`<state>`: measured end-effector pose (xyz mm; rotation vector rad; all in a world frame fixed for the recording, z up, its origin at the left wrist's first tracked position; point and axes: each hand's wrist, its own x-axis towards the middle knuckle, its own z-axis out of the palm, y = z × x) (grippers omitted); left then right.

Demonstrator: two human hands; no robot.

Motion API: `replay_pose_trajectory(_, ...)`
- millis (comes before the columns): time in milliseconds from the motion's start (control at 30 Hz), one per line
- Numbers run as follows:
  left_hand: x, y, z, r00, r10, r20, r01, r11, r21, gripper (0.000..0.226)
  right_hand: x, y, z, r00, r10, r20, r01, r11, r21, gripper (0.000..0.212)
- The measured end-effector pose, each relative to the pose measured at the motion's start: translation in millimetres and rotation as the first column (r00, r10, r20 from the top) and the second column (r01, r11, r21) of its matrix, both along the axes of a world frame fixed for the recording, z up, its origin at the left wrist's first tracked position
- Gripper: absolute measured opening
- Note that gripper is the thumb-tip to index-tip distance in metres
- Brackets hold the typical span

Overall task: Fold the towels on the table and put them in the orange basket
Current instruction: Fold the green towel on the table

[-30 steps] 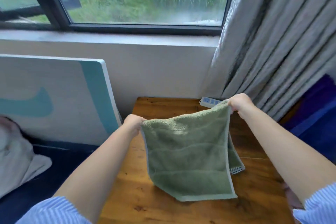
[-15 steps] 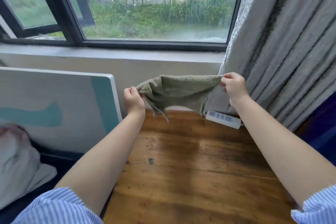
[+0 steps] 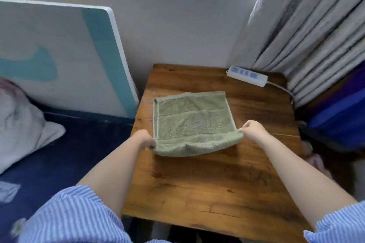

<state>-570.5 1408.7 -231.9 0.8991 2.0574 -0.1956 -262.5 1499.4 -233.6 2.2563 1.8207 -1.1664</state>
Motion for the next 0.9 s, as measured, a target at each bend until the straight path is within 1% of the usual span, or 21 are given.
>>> replay_pose_trajectory(33,3.9,-7.3,-7.4,0.995,-0.090,-0.042,0.089,0.996,-0.032,0.013,-1.9,-10.5,-8.1,0.997,0.060,0.039,-0.060,0.998,-0.004,0.017)
replay_pose_trajectory(67,8.5,-12.0,-11.2,0.984,-0.157,-0.084,0.154,0.987,-0.037,0.011,-3.2,-18.3,-12.0,0.987,0.138,0.080,-0.138,0.990,-0.009,0.024)
replay_pose_trajectory(133,15.4,-22.9,-22.0,0.955,-0.255,-0.149,0.252,0.967,-0.042,0.010,-4.5,-36.6,-24.8,0.954,0.266,0.138,-0.265,0.964,-0.021,0.038)
replay_pose_trajectory(167,18.2,-28.2,-26.7,0.941,-0.289,-0.177,0.285,0.957,-0.047,0.012,-3.0,-45.3,-29.2,0.940,0.301,0.159,-0.301,0.953,-0.021,0.041)
replay_pose_trajectory(233,21.4,-44.4,-38.5,0.917,-0.341,-0.206,0.328,0.940,-0.092,0.019,0.1,-63.8,-40.2,0.921,0.330,0.207,-0.325,0.944,-0.059,0.040)
replay_pose_trajectory(300,22.8,-63.4,-49.5,0.898,-0.383,-0.216,0.360,0.923,-0.138,0.010,2.5,-81.5,-49.4,0.892,0.364,0.268,-0.338,0.931,-0.138,0.038)
replay_pose_trajectory(333,22.9,-69.3,-56.0,0.898,-0.381,-0.222,0.356,0.923,-0.145,0.016,3.0,-84.8,-51.4,0.878,0.385,0.284,-0.352,0.922,-0.164,0.039)
replay_pose_trajectory(400,21.8,-84.5,-67.0,0.897,-0.380,-0.224,0.347,0.922,-0.175,0.025,-0.8,-91.6,-57.0,0.882,0.376,0.283,-0.338,0.925,-0.174,0.042)
replay_pose_trajectory(467,20.0,-95.5,-76.3,0.907,-0.355,-0.227,0.316,0.929,-0.191,0.025,-3.1,-96.3,-61.0,0.919,0.294,0.261,-0.264,0.953,-0.147,0.041)
replay_pose_trajectory(533,15.2,-104.6,-84.4,0.916,-0.327,-0.232,0.289,0.940,-0.183,0.023,-1.8,-105.6,-64.8,0.941,0.204,0.269,-0.185,0.978,-0.094,0.030)
replay_pose_trajectory(600,10.6,-113.5,-91.5,0.917,-0.328,-0.227,0.290,0.939,-0.185,0.022,3.4,-117.5,-71.0,0.935,0.191,0.300,-0.168,0.981,-0.100,0.013)
replay_pose_trajectory(667,8.9,-120.3,-95.2,0.912,-0.354,-0.207,0.310,0.926,-0.218,0.024,6.1,-127.1,-74.6,0.916,0.230,0.327,-0.167,0.964,-0.208,0.007)
replay_pose_trajectory(700,8.8,-123.1,-97.3,0.911,-0.366,-0.191,0.319,0.917,-0.238,0.026,6.1,-128.8,-75.1,0.898,0.272,0.346,-0.177,0.943,-0.283,0.007)
replay_pose_trajectory(800,10.1,-122.4,-97.1,0.884,-0.453,-0.115,0.389,0.850,-0.356,0.032,4.3,-121.5,-73.4,0.823,0.402,0.401,-0.197,0.864,-0.463,0.022)
replay_pose_trajectory(867,11.6,-116.3,-95.2,0.854,-0.515,-0.071,0.438,0.788,-0.433,0.037,1.4,-110.5,-71.0,0.757,0.503,0.417,-0.222,0.798,-0.560,0.028)
replay_pose_trajectory(900,13.4,-107.0,-94.5,0.836,-0.544,-0.072,0.461,0.767,-0.447,0.038,-0.2,-99.0,-69.2,0.734,0.535,0.418,-0.235,0.778,-0.583,0.030)
